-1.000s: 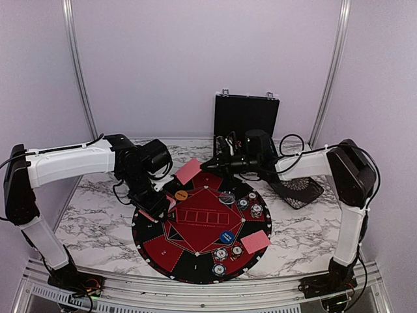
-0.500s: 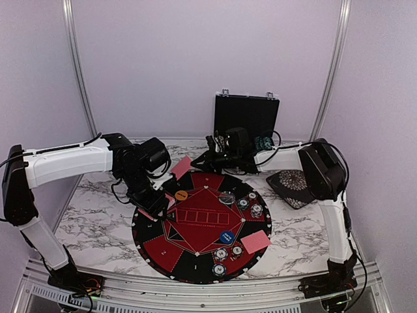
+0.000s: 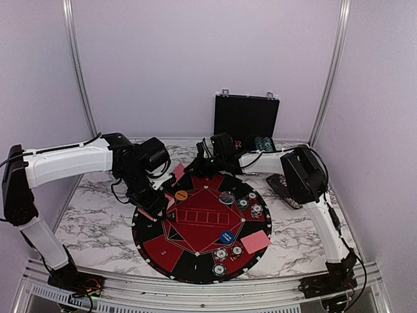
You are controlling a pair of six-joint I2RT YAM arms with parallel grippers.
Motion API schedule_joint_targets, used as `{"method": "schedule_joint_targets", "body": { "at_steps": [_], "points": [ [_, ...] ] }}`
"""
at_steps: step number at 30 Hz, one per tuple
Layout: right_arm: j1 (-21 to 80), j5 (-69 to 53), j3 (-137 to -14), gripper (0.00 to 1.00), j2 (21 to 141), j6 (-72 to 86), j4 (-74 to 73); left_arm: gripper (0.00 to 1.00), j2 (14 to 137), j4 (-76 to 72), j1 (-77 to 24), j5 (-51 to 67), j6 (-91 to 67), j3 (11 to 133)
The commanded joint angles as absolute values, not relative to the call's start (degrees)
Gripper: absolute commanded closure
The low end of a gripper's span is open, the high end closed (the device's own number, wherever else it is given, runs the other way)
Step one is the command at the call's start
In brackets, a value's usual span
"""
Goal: Distribute texas hold em gaming equipment
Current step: Distribute the poker card in the big blind area.
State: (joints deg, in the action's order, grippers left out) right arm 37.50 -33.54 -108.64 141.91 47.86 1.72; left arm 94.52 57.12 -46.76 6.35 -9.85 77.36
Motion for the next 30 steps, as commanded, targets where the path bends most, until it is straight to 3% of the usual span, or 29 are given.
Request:
{"method": "schedule_joint_targets", "body": {
  "at_steps": [1,7,17,22,30],
  "points": [
    [38.4,-32.1,-111.0,1.00,143.2,46.7,0.3,0.49,92.3,58.3,-46.5,5.9,-9.7,77.8],
    [39.0,-29.9,-112.7,0.91,143.4,43.2,-5.6,0.49,92.5,58.3,-46.5,6.1,-9.9,78.0],
    [40.1,-23.0,-114.9,0.59,141.6,36.0,-13.2,0.49,92.9,58.4,-46.5,6.2,-10.0,78.4],
    [40.8,-20.5,-115.7,0.48,140.5,33.5,-16.2,0.49,93.2,58.4,-46.5,6.4,-10.0,78.6],
    [40.6,-22.3,-110.0,0.40,133.6,33.5,-13.9,0.49,93.7,58.4,-46.6,6.5,-10.0,78.9]
  ]
}}
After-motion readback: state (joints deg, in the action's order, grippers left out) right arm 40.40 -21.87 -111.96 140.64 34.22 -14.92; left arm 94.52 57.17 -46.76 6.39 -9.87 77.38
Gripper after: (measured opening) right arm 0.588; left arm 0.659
